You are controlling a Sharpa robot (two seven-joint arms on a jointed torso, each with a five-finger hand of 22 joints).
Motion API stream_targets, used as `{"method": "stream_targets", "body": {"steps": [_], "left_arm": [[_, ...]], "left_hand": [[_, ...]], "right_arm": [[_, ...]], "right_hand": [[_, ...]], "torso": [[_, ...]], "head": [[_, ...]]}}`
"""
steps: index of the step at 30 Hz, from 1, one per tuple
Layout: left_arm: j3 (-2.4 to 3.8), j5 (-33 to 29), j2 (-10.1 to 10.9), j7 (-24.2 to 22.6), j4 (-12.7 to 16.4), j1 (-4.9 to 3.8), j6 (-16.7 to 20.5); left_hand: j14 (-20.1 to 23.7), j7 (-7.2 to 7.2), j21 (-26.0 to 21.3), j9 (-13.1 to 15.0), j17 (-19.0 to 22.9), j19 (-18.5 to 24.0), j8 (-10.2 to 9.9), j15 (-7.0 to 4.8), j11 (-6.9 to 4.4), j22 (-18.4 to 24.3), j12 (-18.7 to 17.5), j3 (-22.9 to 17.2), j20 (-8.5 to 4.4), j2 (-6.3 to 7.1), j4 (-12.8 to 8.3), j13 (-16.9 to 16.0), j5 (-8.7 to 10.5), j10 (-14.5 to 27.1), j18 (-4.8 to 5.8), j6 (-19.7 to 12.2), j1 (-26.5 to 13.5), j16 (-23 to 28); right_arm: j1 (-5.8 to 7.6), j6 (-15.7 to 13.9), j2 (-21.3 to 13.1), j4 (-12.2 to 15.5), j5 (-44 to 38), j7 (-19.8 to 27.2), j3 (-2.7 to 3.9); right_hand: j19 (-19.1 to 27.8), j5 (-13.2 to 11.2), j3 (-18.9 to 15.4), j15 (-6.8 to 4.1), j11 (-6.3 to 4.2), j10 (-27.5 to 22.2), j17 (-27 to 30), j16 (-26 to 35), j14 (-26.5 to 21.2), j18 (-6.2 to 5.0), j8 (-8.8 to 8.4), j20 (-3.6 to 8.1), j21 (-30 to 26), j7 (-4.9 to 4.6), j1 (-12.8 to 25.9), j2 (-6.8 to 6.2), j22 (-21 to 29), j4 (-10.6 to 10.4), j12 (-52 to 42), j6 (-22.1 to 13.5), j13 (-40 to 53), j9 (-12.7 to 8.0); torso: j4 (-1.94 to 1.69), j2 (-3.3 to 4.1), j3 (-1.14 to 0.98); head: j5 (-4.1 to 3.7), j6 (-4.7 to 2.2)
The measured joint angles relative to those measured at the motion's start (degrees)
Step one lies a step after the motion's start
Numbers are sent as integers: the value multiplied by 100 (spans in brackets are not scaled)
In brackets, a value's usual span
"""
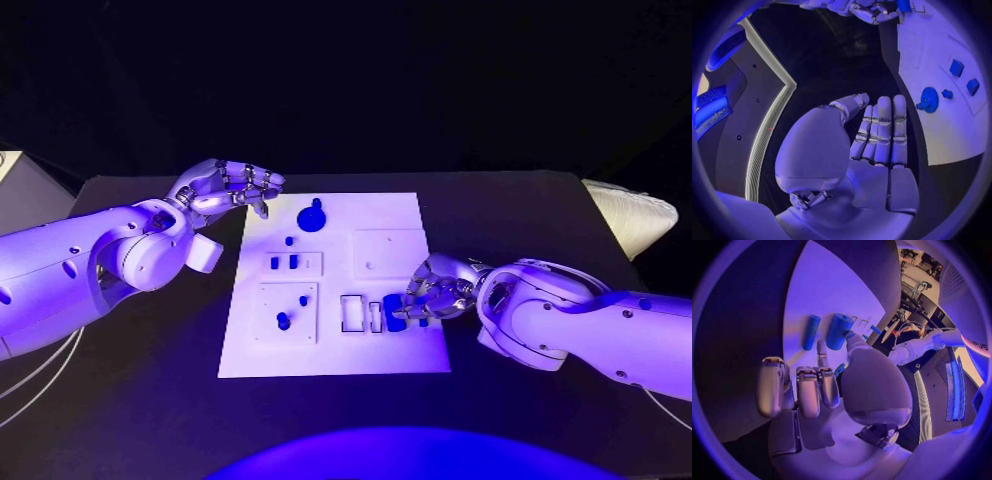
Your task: Assemble the parts on the task board
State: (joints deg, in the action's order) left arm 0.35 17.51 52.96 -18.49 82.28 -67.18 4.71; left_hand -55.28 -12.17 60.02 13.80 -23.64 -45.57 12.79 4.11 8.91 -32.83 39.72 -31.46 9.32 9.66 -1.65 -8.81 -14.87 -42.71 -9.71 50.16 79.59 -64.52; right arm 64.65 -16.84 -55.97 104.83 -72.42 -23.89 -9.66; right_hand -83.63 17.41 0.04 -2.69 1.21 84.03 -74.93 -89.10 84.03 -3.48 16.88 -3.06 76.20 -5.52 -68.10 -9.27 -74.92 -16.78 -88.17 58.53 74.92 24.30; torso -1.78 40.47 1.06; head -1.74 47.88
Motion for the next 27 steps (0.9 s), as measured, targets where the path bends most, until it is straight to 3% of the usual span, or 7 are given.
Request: {"method": "stream_targets", "body": {"steps": [9,22,27], "left_arm": [[0,-10,0,0,-3,0,-26],[0,-18,3,11,-1,1,-55],[0,-19,7,15,1,1,-63]], "left_hand": [[0,0,0,0,0,0,0,0,0,0,0,11,0,0,-11,5,0,0,0,0,0,0],[0,0,0,0,0,0,0,0,0,3,0,32,0,0,-1,6,0,0,0,0,0,0],[0,21,-22,0,0,0,0,0,0,10,0,32,0,0,0,6,0,0,0,-21,0,0]], "right_arm": [[-58,54,223,-61,-163,-84,-1],[-77,168,446,-150,-293,-152,9],[-93,175,496,-194,-320,-163,19]], "right_hand": [[-18,-238,-470,0,0,0,1,-22,0,-1,84,18,24,3,137,137,1,-14,0,4,-1,41],[-18,-243,-485,0,0,-1,1,-22,-1,-1,130,18,85,4,137,136,-3,0,1,7,-2,60],[-17,-137,-502,0,-19,-20,1,-22,-1,-1,167,18,85,31,89,230,-3,-13,-10,36,1,84]], "torso": [[-3,2,0],[-3,-3,10],[-3,-4,8]], "head": [[-4,25],[-26,46],[-27,51]]}}
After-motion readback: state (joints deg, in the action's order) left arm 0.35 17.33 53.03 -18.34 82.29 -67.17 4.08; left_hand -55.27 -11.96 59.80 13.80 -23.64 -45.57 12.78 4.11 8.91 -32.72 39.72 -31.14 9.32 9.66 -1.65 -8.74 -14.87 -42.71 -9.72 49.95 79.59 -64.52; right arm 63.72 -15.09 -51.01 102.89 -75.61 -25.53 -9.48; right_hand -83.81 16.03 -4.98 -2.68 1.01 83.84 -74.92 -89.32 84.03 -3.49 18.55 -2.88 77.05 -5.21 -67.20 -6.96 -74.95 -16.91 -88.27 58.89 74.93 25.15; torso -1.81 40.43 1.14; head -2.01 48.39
